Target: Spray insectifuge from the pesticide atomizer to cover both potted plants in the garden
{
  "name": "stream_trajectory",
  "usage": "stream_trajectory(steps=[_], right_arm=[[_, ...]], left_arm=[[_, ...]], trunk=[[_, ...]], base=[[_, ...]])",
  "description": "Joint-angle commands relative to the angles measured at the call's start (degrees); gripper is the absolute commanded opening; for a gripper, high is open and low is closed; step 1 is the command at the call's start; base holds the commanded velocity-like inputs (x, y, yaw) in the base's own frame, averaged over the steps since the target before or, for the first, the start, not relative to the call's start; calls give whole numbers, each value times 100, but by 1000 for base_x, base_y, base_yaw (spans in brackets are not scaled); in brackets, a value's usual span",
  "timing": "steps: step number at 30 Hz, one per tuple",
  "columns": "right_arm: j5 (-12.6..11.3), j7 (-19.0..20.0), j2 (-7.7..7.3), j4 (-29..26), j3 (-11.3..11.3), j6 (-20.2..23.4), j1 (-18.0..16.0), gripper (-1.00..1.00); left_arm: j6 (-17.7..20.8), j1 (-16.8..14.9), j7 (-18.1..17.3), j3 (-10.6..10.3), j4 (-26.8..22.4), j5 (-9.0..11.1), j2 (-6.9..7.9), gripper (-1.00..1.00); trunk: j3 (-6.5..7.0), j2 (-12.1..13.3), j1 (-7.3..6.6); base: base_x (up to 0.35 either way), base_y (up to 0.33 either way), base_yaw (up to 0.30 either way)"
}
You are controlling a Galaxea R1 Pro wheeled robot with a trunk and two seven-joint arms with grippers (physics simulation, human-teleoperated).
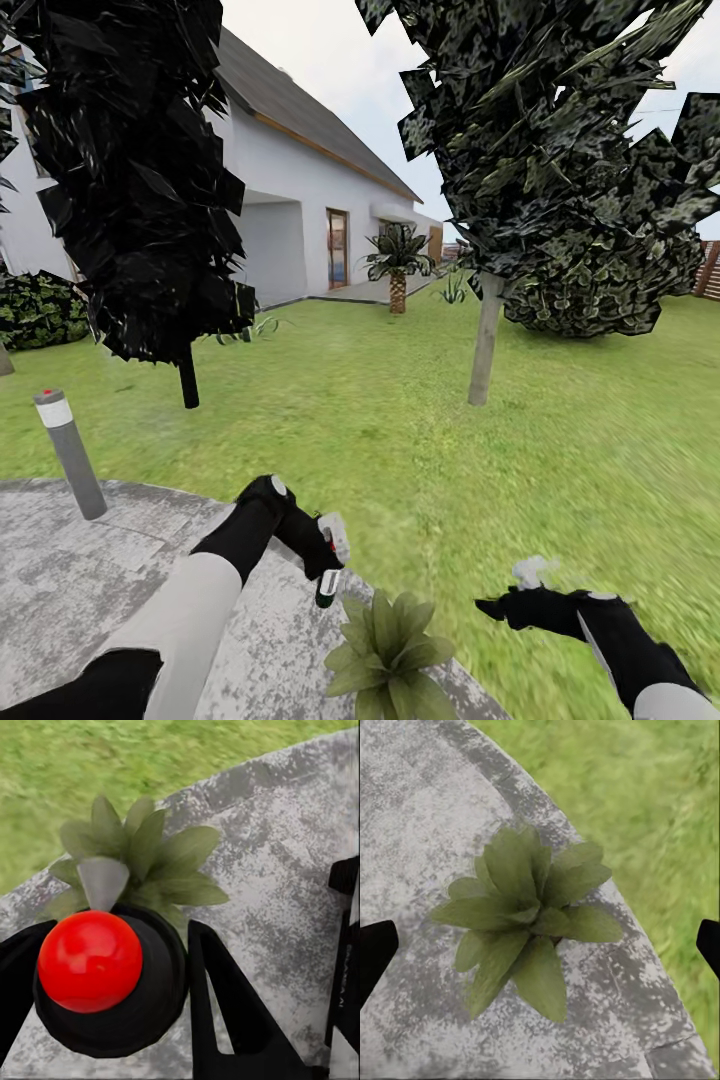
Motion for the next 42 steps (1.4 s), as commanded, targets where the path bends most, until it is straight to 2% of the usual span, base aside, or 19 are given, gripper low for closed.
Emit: stream_trajectory(steps=[1,2,3,4,5,6,7,8,11,13,16,19,21,26,37,39,42], right_arm=[[44,126,135,-12,270,50,-28,100],[45,186,229,-15,550,60,-42,100],[46,241,339,-25,916,69,-54,100],[38,274,432,-70,1184,74,-60,100],[32,300,475,-130,1301,76,-63,100],[27,488,524,-233,1420,77,-65,-100],[25,672,556,-282,1469,78,-66,-100],[25,1068,605,-370,1512,78,-66,-100],[28,1909,654,-813,1550,78,-67,-100],[25,2119,663,-1086,1566,79,-67,-100],[23,2208,671,-1318,1677,79,-66,-100],[18,2226,668,-1545,2186,84,-67,-100],[14,2228,668,-1721,2336,90,-65,-100],[13,2230,675,-1992,2410,235,-66,-100],[13,2230,678,-2034,2418,324,-65,-100],[13,2230,710,-2038,2418,324,-66,-100],[11,2230,868,-2145,2418,354,-67,-100]], left_arm=[[57,-3,-120,-255,-6,-80,-6,-100],[56,-3,-180,-540,10,-109,-6,-100],[55,-1,-235,-927,69,-135,-6,-100],[54,2,-265,-1177,174,-148,-6,-100],[57,4,-275,-1272,259,-152,-6,-100],[60,5,-288,-1354,375,-157,-6,-100],[61,5,-293,-1388,420,-161,-6,-100],[63,6,-297,-1418,459,-166,-6,-100],[69,6,-301,-1450,492,-171,-6,-100],[71,6,-301,-1465,503,-176,-6,-100],[71,6,-302,-1480,507,-178,-6,-100],[71,6,-302,-1484,508,-179,-6,-100],[71,6,-302,-1484,508,-179,-6,-100],[71,6,-302,-1490,508,-179,-6,-100],[63,15,-302,-1526,500,-163,-6,-100],[64,15,-302,-1582,500,-158,-6,-100],[70,15,-297,-1687,492,-141,-6,-100]], trunk=[[-7,-4,0],[-7,-4,0],[-7,-4,0],[-7,-4,0],[-7,-4,0],[-7,-4,0],[-7,-4,0],[-7,-4,0],[-7,-4,0],[-7,-4,0],[-7,-4,0],[-7,-4,0],[-7,-4,0],[-7,-4,0],[-7,-4,0],[-7,-4,0],[-7,-4,0]], base=[[0,0,0],[0,0,0],[0,0,0],[0,0,0],[0,0,0],[0,0,0],[0,0,0],[0,0,0],[0,0,0],[0,0,0],[0,0,0],[0,0,0],[0,0,0],[0,0,0],[0,0,0],[0,0,0],[0,0,0]])
